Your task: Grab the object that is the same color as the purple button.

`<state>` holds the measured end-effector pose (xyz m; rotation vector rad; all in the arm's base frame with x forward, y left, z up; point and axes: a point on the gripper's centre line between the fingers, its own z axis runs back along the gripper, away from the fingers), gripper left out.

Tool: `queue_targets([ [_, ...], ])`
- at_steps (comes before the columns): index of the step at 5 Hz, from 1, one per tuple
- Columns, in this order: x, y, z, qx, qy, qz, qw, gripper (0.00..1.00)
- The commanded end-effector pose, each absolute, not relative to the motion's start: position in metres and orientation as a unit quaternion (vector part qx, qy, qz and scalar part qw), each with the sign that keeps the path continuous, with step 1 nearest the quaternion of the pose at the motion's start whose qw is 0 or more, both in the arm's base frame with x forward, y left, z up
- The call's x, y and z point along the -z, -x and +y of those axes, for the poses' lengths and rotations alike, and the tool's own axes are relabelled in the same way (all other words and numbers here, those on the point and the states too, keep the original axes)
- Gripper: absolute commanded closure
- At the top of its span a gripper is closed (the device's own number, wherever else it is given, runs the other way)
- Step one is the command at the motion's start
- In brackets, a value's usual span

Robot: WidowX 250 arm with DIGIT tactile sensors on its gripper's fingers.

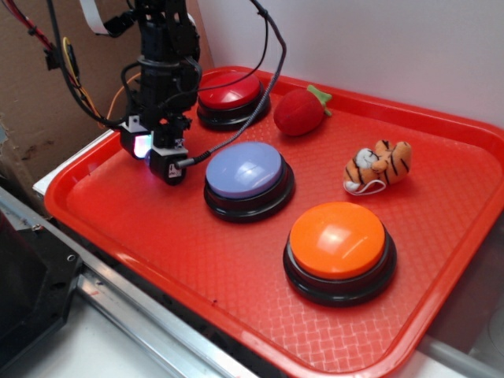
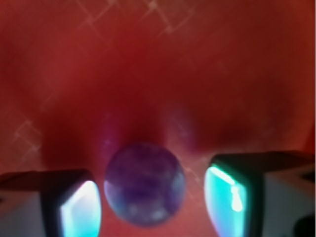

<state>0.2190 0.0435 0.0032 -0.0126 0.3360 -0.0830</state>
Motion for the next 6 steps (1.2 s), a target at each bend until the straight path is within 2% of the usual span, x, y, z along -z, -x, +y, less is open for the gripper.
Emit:
queue_targets([
  [1, -0.024, -0.220, 0.041, 0.039, -0.011, 0.120, 0.992, 1.00],
  [2, -0.074, -0.211, 0.026, 0.030, -0.009, 0.073, 0.997, 1.00],
  [3, -0.123, -0.192, 0.001, 0.016, -0.003, 0.029, 0.999, 1.00],
  [5, -0.222, -0.135, -0.015, -0.009, 0.025, -0.021, 0.999, 1.00],
  [6, -0.250, -0.120, -0.005, -0.031, 0.023, -0.022, 0.999, 1.00],
])
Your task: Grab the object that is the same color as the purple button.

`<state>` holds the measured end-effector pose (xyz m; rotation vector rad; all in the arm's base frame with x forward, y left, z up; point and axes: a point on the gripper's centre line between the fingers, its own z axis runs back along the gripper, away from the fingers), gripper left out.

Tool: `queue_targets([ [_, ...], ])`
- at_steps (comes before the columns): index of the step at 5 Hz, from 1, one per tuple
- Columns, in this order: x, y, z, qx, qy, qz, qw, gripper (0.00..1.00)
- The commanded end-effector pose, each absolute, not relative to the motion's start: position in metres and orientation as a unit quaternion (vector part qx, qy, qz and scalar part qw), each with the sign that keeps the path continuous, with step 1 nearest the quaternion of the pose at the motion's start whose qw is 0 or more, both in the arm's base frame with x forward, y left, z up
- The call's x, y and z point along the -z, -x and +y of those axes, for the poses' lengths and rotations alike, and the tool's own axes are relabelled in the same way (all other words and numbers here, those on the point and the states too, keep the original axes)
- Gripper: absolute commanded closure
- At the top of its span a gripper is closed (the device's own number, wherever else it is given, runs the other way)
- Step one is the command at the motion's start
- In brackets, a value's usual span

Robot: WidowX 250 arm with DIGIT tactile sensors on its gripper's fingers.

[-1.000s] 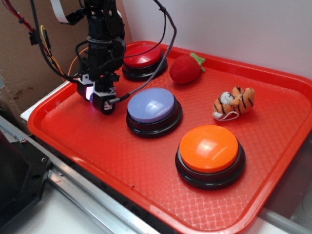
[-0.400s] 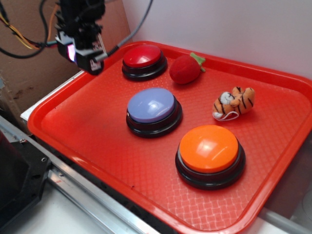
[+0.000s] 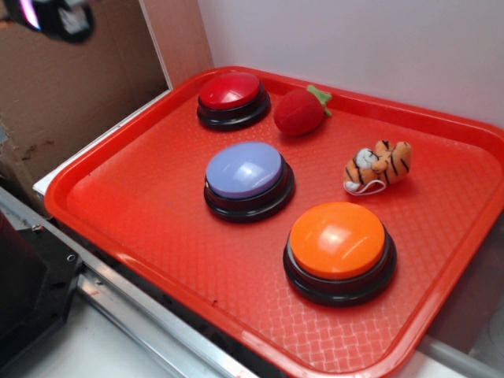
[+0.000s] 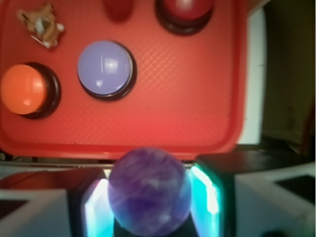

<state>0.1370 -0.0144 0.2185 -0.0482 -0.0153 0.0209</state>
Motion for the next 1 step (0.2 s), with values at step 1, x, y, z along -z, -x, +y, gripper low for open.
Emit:
queue_targets([
  [1, -0.2450, -0.1211, -0.0043, -0.043, 0.009, -0.005, 0.999, 1.00],
])
